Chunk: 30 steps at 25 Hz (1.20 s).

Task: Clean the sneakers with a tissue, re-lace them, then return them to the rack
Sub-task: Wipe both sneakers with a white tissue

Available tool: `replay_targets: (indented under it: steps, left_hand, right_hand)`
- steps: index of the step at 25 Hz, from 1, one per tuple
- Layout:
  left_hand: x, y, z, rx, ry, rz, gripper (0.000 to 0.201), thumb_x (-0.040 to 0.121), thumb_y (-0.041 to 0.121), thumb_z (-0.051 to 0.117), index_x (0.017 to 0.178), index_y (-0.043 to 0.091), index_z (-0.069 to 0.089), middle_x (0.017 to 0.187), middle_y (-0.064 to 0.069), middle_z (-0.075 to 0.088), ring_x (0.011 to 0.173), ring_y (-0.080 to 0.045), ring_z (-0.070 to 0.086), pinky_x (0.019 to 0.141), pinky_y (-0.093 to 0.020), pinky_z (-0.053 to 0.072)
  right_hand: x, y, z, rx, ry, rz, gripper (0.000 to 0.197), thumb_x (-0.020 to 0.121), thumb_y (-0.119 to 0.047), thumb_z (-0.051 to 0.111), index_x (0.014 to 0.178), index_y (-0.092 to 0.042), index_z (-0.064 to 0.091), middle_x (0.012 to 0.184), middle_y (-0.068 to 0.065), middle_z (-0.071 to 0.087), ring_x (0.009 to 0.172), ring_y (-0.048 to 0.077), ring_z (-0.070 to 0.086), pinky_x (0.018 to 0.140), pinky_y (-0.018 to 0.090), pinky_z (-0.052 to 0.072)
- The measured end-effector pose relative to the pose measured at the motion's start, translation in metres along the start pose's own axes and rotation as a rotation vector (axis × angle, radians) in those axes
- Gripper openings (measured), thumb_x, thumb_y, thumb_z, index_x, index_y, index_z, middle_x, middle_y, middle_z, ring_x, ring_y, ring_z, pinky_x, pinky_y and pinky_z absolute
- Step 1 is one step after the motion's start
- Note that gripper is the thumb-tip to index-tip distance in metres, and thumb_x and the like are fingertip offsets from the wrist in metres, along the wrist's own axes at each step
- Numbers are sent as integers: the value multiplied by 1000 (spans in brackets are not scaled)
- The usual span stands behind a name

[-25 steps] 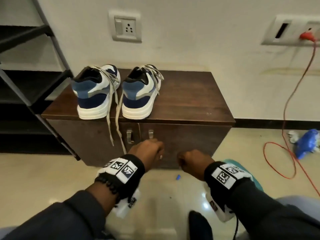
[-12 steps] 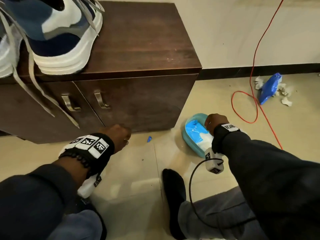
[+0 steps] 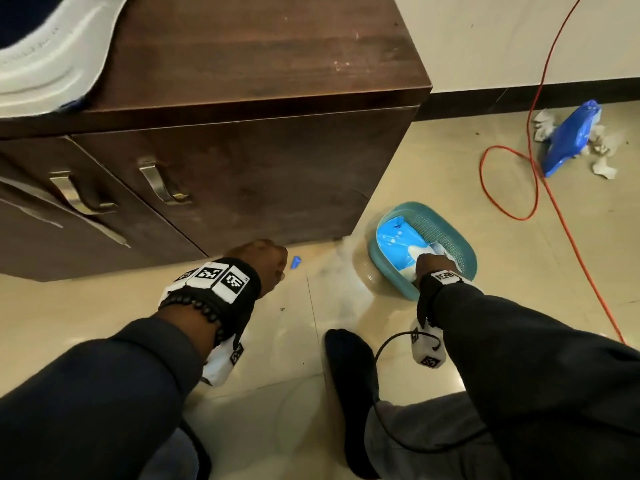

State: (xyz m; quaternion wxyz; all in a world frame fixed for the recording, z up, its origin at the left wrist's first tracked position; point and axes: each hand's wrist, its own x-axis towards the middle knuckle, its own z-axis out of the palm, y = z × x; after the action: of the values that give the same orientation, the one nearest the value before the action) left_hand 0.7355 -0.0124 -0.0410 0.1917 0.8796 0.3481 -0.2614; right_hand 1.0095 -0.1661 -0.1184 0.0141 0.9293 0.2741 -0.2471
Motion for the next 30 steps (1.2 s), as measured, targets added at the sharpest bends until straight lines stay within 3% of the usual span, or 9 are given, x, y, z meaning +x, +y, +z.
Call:
replay_targets:
  steps: [6, 10, 14, 16, 17, 21, 24, 27, 30]
  left_hand:
    - [1, -4, 12, -15, -20, -21, 23, 95, 34, 49, 111, 20, 58, 120, 0, 52, 112, -23, 52, 91, -35, 46]
    - [-3, 0, 14, -6, -26, -11, 24, 96, 35, 47, 112, 19, 56, 119, -2, 52, 111, -24, 53, 91, -36, 47]
    - [-13, 10, 9, -11, -17, -7, 26, 97, 34, 46, 115, 18, 55, 122, -2, 52, 115, -24, 52, 92, -36, 46]
    - [-20, 12, 0, -40, 9, 17, 26, 97, 31, 47, 118, 18, 56, 127, -2, 52, 118, -24, 50, 94, -33, 43]
    - [-25, 14, -7, -59, 24, 31, 24, 97, 29, 47, 117, 19, 57, 127, -2, 52, 118, -24, 51, 94, -31, 42]
    - [-50, 22, -46, -130, 105, 49, 19, 93, 19, 50, 110, 21, 61, 124, -8, 58, 112, -28, 54, 90, -29, 41]
    - [-94, 26, -98, -317, 328, 148, 23, 93, 9, 48, 106, 16, 66, 110, -4, 68, 105, -22, 60, 89, -25, 42]
    - [-156, 16, -154, -711, 651, 290, 17, 94, 7, 51, 97, 13, 67, 91, -2, 71, 79, -13, 68, 79, -25, 53]
    - [-196, -9, -198, -617, 1104, 279, 11, 91, 12, 58, 97, 18, 64, 93, 5, 67, 86, -10, 64, 80, -23, 50]
  right_hand:
    - [1, -4, -7, -76, 113, -4, 36, 90, -21, 48, 124, -8, 51, 122, 17, 57, 114, 36, 52, 96, 41, 43]
    - [0, -2, -27, 256, 186, 101, 32, 95, -22, 45, 122, -5, 43, 112, 23, 56, 104, 38, 55, 87, 37, 41]
    - [2, 1, -37, 542, 176, 103, 26, 84, -29, 57, 106, -17, 52, 92, 8, 54, 84, 14, 36, 73, 26, 37]
    - [-8, -8, -49, 768, 218, 68, 20, 88, -20, 58, 105, -8, 59, 88, 10, 59, 86, 27, 57, 63, 22, 43]
    - [-14, -12, -58, 896, 237, 63, 20, 90, -14, 55, 104, -1, 59, 84, 12, 59, 80, 32, 54, 58, 21, 47]
    - [-31, -24, -105, 784, 295, 33, 26, 81, -23, 68, 97, -3, 63, 107, 22, 61, 106, 42, 56, 88, 40, 45]
    - [-37, -47, -157, 1206, 392, 17, 40, 72, -20, 79, 98, 6, 65, 101, 31, 62, 98, 45, 59, 86, 45, 48]
    - [-89, -88, -224, 1603, 577, -259, 28, 80, -44, 61, 87, -18, 69, 100, 10, 69, 94, 28, 66, 78, 38, 53]
    - [-154, -144, -267, 1756, 416, -544, 28, 89, -47, 50, 93, -25, 68, 105, -1, 68, 96, 16, 66, 75, 34, 55]
